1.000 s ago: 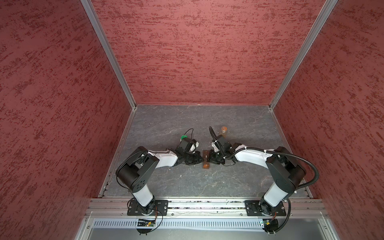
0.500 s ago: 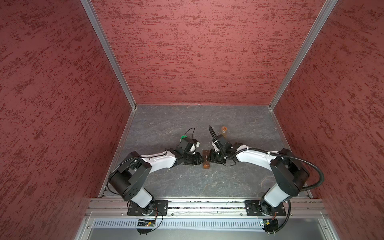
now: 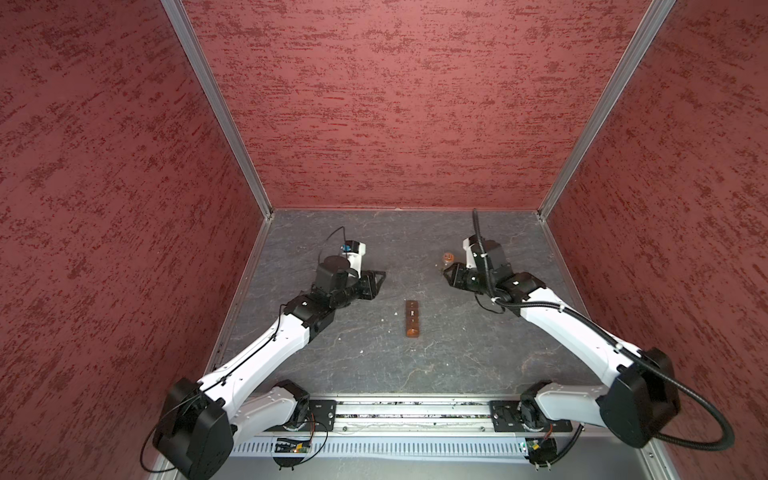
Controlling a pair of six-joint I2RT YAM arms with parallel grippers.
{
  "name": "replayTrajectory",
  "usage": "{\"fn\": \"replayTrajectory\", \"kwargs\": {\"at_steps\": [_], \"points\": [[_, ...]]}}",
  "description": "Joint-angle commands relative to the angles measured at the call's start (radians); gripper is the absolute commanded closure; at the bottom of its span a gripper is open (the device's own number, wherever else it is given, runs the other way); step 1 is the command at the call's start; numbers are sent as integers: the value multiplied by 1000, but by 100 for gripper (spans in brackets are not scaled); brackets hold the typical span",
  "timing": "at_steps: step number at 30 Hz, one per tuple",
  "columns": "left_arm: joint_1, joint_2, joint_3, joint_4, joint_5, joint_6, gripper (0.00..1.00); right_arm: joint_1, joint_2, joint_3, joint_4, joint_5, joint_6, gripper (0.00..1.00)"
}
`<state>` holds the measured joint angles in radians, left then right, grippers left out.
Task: Sort the pills into containers
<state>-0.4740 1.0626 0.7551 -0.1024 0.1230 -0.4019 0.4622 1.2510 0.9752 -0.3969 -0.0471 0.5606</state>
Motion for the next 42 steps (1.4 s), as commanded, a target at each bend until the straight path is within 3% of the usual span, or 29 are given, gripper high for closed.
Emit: {"fn": "replayTrajectory", "kwargs": {"at_steps": [1,6,9,17,20,24,29,31,34,38,40,41,42], "points": [[70,-55,-20,100,-204,50,56,-45,-99,-77,161,191,-162,54],[183,-88,-93,226,-381,28,43,-91,-217,-226,446,474,-297,39],[239,-92,-156,306,-456,33,36,-130,-245,-325,622,585,-387,31],[284,-157,-362,507,-711,89,20,-244,-221,-576,1056,655,-506,26],[285,-173,-400,501,-846,109,10,-282,-138,-653,1242,691,-513,21],[287,-174,-437,536,-940,187,3,-292,20,-673,1357,715,-540,19],[314,-125,-513,697,-881,223,1,-302,186,-695,1527,693,-597,15],[320,-74,-539,781,-848,261,1,-316,234,-721,1628,627,-619,14],[321,17,-569,920,-803,334,1,-338,253,-727,1627,573,-602,11],[326,170,-610,1154,-720,383,1,-419,238,-736,1598,356,-559,11],[317,270,-617,1293,-675,420,0,-469,308,-749,1682,240,-538,11],[313,310,-620,1348,-648,438,1,-471,323,-759,1719,241,-542,11],[308,357,-618,1398,-628,457,0,-476,284,-749,1629,222,-532,11]]}}
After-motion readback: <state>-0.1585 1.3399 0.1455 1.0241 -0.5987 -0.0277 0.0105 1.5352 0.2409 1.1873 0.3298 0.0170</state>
